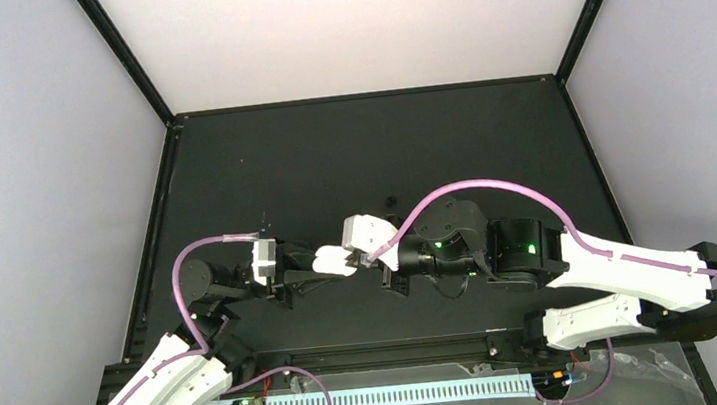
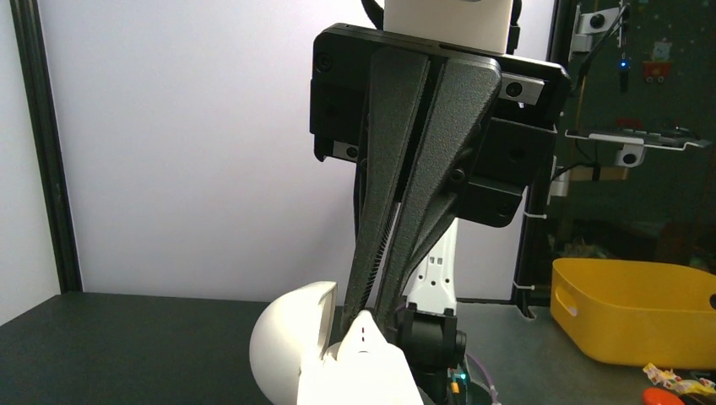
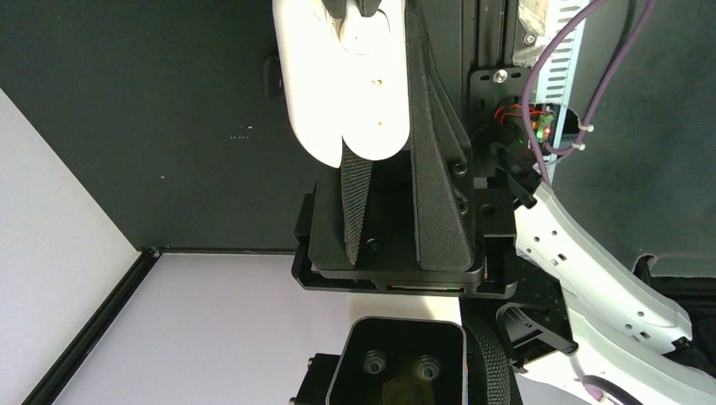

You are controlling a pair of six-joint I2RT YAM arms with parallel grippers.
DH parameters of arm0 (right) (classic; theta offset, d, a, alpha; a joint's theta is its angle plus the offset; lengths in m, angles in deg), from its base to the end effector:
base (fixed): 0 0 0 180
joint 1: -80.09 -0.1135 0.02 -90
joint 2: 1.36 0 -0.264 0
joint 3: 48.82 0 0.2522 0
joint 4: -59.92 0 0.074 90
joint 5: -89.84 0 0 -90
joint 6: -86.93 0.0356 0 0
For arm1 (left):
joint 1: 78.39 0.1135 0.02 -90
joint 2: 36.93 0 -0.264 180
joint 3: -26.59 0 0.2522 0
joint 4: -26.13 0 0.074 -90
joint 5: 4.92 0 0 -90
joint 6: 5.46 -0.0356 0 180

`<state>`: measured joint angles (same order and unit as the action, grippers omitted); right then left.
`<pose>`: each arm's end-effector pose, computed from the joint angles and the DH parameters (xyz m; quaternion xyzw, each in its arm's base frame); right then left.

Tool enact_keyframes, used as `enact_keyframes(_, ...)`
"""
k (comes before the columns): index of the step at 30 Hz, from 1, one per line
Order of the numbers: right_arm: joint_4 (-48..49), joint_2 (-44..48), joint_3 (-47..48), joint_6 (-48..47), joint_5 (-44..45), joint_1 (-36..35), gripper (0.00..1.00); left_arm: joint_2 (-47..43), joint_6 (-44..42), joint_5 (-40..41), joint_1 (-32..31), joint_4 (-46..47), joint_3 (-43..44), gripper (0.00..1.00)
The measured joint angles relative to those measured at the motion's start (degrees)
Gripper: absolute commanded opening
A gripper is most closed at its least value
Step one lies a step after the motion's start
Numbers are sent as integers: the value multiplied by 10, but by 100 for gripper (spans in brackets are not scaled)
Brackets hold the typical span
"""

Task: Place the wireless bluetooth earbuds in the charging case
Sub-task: Place the earbud in the charging case.

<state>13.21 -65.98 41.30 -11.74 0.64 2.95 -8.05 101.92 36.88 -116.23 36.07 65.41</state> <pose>0.0532 0.2306 0.4209 -0.5589 0.6071 0.3130 0.4702 0.0857 -0.1002 0.3178 0.4221 0.4567 -0.5541 0.5534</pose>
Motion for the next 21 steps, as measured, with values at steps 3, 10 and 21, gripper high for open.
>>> enact_keyframes(3,-1,-2,0,0,2,0,1,0,0,0,0,-3,0,2)
enact_keyframes(10,-1,-3,2,5,2,-1,14,0,0,2,0,-2,0,1)
enact_keyframes(21,-4,17,28,34,-21,-4,33,-8,-1,12,0,-3,0,2)
